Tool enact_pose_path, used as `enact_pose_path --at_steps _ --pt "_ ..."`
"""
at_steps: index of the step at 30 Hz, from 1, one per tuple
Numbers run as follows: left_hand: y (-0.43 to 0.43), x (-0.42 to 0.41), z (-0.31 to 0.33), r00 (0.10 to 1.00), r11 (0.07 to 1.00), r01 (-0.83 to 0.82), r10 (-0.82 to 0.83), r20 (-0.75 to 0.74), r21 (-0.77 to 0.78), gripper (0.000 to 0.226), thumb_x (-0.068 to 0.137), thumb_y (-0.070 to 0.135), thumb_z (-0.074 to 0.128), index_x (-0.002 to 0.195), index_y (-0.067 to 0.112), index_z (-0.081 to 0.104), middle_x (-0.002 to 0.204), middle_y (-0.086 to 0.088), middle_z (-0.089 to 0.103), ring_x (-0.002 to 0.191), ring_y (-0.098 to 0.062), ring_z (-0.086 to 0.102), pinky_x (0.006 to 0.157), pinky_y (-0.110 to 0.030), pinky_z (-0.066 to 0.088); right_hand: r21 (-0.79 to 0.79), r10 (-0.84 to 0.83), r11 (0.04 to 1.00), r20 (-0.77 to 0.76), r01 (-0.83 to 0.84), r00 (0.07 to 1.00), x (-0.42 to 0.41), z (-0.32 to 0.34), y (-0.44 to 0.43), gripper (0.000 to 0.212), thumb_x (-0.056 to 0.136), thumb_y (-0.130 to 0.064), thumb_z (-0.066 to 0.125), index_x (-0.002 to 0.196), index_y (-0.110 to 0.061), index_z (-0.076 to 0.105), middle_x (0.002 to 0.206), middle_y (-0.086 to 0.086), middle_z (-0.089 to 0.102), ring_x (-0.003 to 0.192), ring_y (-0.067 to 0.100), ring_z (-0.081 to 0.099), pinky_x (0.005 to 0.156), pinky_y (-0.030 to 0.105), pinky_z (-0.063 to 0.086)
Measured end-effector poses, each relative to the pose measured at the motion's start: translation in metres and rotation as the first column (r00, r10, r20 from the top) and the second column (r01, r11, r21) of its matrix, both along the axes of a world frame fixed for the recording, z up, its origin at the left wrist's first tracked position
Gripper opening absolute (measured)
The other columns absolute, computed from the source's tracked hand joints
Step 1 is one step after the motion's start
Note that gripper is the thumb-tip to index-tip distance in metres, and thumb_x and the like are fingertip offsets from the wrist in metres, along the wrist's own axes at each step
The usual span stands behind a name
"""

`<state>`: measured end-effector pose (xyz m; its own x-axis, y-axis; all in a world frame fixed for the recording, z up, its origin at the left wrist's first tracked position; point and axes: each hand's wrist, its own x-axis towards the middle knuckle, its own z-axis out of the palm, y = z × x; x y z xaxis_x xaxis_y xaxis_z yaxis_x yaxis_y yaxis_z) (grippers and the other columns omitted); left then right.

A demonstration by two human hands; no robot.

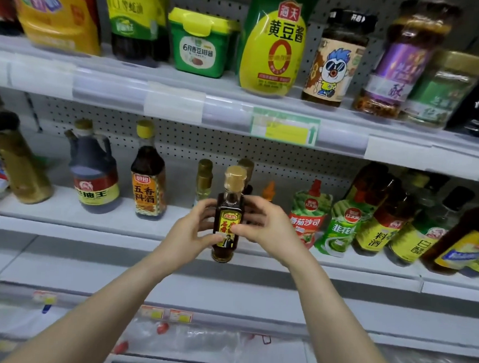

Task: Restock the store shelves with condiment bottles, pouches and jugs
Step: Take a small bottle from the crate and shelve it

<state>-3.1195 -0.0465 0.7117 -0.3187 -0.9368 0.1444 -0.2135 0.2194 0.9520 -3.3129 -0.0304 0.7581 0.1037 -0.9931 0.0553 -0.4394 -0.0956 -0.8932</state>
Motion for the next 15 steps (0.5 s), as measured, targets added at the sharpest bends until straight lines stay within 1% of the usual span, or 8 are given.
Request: enact_pose_path --at_steps 2,4,5,7,8,10,12,15 --pt "-0.003 -0.004 -0.005 1.000 1.000 -0.025 0.025 0.007 -0.008 0.065 0.085 0.001 0.073 0.136 0.023 0.040 0.123 0.012 0.060 0.108 0.009 0.061 0.090 -0.019 0.053 -0.018 -0.028 0.999 -0.012 0.027 1.000 0.001 -0.010 -0.002 0.065 0.078 -0.012 0.085 0.133 -0.030 0.054 0.106 -0.021 0.065 0.100 -0.008 0.063 0.077 0.010 0.052" --pt "-0.006 -0.008 -0.012 0.999 0.999 -0.048 0.048 0.002 -0.005 0.066 0.084 0.001 0.073 0.137 0.022 0.040 0.124 0.011 0.059 0.108 0.009 0.060 0.090 -0.015 0.051 -0.034 -0.084 0.996 -0.014 0.083 0.996 0.005 -0.024 -0.001 0.060 0.078 -0.016 0.086 0.126 -0.032 0.053 0.102 -0.022 0.063 0.095 -0.010 0.063 0.073 0.007 0.051" --pt "-0.007 -0.009 -0.015 0.998 0.998 -0.056 0.056 0.000 -0.003 0.067 0.084 0.001 0.073 0.138 0.022 0.039 0.124 0.011 0.059 0.109 0.009 0.060 0.090 -0.016 0.051 -0.040 -0.120 0.992 -0.010 0.120 0.993 0.007 -0.031 0.000 0.058 0.077 -0.018 0.087 0.124 -0.030 0.055 0.102 -0.020 0.064 0.094 -0.007 0.063 0.074 0.009 0.053" --pt "-0.009 -0.013 -0.021 0.998 0.998 -0.063 0.063 0.009 -0.006 0.067 0.084 0.002 0.074 0.137 0.023 0.039 0.126 0.011 0.058 0.110 0.008 0.059 0.092 -0.018 0.052 -0.047 -0.185 0.982 0.004 0.185 0.983 0.010 -0.043 0.003 0.057 0.077 -0.022 0.087 0.126 -0.021 0.059 0.107 -0.010 0.068 0.099 0.001 0.066 0.085 0.019 0.057" --pt "-0.010 -0.014 -0.023 0.998 0.998 -0.063 0.063 0.016 -0.015 0.066 0.085 0.002 0.074 0.136 0.026 0.039 0.126 0.012 0.057 0.110 0.009 0.059 0.093 -0.018 0.052 -0.052 -0.202 0.978 0.008 0.203 0.979 0.010 -0.046 0.004 0.057 0.078 -0.021 0.087 0.127 -0.019 0.060 0.111 -0.006 0.070 0.102 0.004 0.067 0.089 0.024 0.058" --pt "-0.013 -0.016 -0.025 0.998 0.998 -0.059 0.060 0.026 -0.036 0.066 0.085 0.004 0.074 0.133 0.032 0.039 0.128 0.015 0.055 0.108 0.013 0.057 0.090 -0.015 0.052 -0.063 -0.221 0.973 0.005 0.221 0.975 0.011 -0.049 0.002 0.054 0.080 -0.019 0.085 0.127 -0.018 0.060 0.116 -0.001 0.071 0.105 0.008 0.067 0.092 0.029 0.058" --pt "-0.016 -0.018 -0.026 0.997 0.997 -0.065 0.066 0.030 -0.052 0.065 0.085 0.005 0.074 0.132 0.033 0.039 0.132 0.012 0.052 0.110 0.008 0.057 0.089 -0.012 0.051 -0.063 -0.231 0.971 0.007 0.231 0.973 0.012 -0.050 0.000 0.051 0.082 -0.018 0.084 0.127 -0.020 0.059 0.118 -0.001 0.070 0.107 0.009 0.067 0.093 0.031 0.057" --pt "-0.021 -0.021 -0.028 0.996 0.993 -0.064 0.069 0.052 -0.102 0.063 0.085 0.004 0.073 0.133 0.030 0.042 0.135 0.003 0.051 0.121 -0.007 0.055 0.101 -0.018 0.047 -0.057 -0.252 0.966 0.013 0.252 0.968 0.014 -0.052 0.000 0.050 0.083 -0.016 0.082 0.127 -0.018 0.058 0.122 0.000 0.069 0.109 0.010 0.067 0.094 0.029 0.057"
